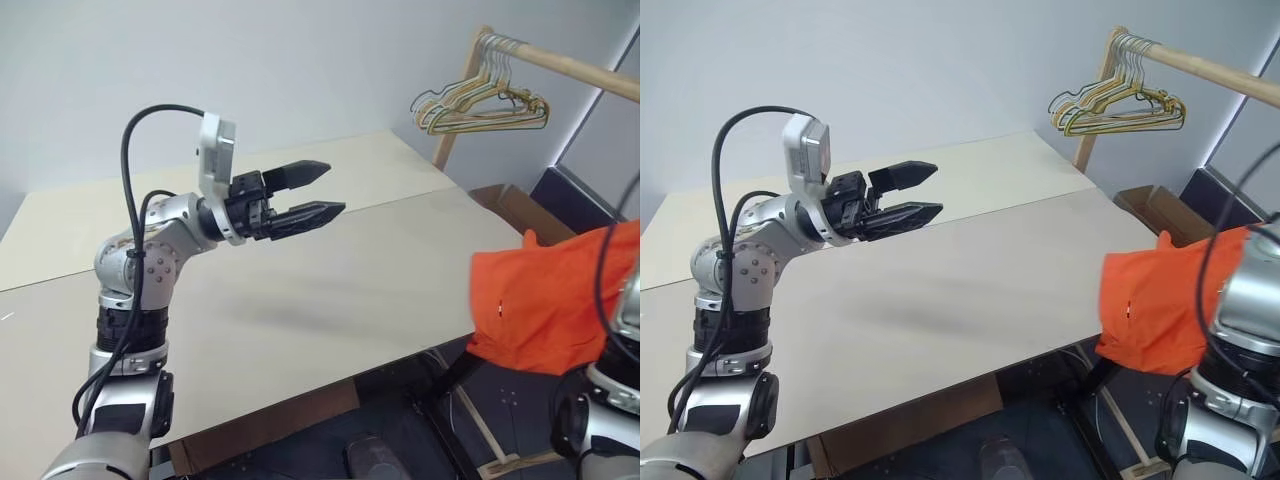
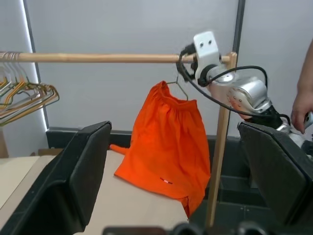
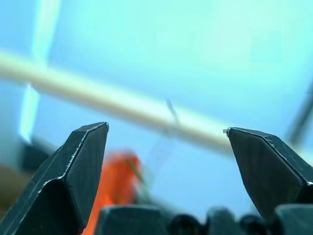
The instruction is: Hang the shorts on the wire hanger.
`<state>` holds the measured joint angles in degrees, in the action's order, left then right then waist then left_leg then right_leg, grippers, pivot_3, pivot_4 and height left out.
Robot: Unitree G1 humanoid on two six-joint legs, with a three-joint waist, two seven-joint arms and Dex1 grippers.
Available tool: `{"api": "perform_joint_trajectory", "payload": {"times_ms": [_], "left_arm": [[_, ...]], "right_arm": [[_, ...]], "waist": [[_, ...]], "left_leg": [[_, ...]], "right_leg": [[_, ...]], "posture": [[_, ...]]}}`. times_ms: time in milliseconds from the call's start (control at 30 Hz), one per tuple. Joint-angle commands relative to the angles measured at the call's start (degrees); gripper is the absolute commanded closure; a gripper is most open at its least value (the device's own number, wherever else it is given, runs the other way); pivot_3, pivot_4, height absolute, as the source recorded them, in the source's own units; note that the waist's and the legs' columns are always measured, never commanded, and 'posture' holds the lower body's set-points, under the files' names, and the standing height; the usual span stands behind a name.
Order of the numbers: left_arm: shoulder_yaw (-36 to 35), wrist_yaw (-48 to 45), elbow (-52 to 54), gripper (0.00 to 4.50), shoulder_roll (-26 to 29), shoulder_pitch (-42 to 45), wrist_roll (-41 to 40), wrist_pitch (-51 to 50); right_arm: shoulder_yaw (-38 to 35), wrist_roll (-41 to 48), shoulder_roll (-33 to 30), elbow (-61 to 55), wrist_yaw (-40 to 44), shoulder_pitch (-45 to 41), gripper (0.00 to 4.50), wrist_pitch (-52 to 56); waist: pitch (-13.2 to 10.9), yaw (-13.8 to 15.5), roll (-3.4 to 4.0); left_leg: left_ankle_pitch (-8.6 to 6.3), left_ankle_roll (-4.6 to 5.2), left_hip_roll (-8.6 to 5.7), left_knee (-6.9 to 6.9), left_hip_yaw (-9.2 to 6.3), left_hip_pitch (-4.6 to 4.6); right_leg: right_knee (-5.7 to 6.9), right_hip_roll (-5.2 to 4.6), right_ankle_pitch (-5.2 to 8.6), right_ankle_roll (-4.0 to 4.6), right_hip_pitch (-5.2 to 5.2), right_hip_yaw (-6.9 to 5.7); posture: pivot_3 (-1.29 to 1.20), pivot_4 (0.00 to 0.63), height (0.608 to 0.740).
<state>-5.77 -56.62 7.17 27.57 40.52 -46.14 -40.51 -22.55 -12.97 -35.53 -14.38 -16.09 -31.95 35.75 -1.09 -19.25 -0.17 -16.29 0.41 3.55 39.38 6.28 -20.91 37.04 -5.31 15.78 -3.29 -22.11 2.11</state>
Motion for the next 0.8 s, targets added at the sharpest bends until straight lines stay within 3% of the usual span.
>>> {"api": "perform_joint_trajectory", "payload": {"times_ms": [33,100,200,400,567,800], "left_arm": [[-2.36,2.27,3.25,0.00,2.62,-2.56,1.21,0.79],[-2.71,3.16,5.38,0.00,4.64,-6.11,3.20,2.40],[-2.33,3.25,8.10,0.00,8.29,-11.50,6.96,4.83],[-3.20,2.27,11.42,0.00,14.38,-19.27,9.85,6.84],[-4.20,1.83,12.70,0.00,17.49,-22.44,10.67,6.79],[-4.54,2.36,14.36,0.00,18.78,-25.24,10.18,6.01]], "right_arm": [[3.29,12.46,1.00,-5.20,16.50,0.84,0.03,-7.52],[4.83,22.21,2.06,-6.76,28.59,2.67,0.03,-8.42],[7.20,30.05,-0.53,-6.97,41.68,4.79,0.03,-7.32],[14.04,36.77,-7.49,-2.87,60.67,4.80,0.03,-5.70],[19.33,35.88,-9.62,0.04,67.52,4.14,0.03,-6.45],[21.50,34.10,-8.23,0.07,67.06,4.41,0.03,-7.49]], "waist": [[-0.10,-0.16,-0.16],[-0.18,-0.34,-0.39],[-0.38,0.64,-0.69],[-0.52,5.84,-0.98],[-0.52,10.10,-1.01],[-0.52,14.39,-1.01]], "left_leg": [[0.00,0.00,0.00,-0.01,-0.01,-0.01],[-0.01,0.01,0.04,-0.14,0.02,0.14],[-0.02,0.03,0.05,-0.30,0.04,0.42],[-0.11,0.18,0.03,-0.38,0.13,0.36],[-0.11,0.18,0.03,-0.37,0.21,0.03],[-0.11,0.17,0.01,-0.32,0.32,-0.17]], "right_leg": [[0.00,0.01,0.00,0.00,0.01,-0.01],[-0.05,0.03,-0.01,0.01,0.10,0.03],[-0.15,0.03,-0.01,0.02,0.36,0.01],[-0.33,-0.04,-0.02,0.03,0.29,-0.03],[-0.28,-0.02,-0.05,0.09,-0.11,-0.04],[-0.29,-0.03,-0.08,0.13,-0.27,-0.16]], "posture": [[-0.24,0.000,0.740],[-0.21,0.000,0.740],[-0.15,0.000,0.740],[-0.08,0.000,0.740],[-0.04,0.000,0.740],[-0.02,0.000,0.740]]}}
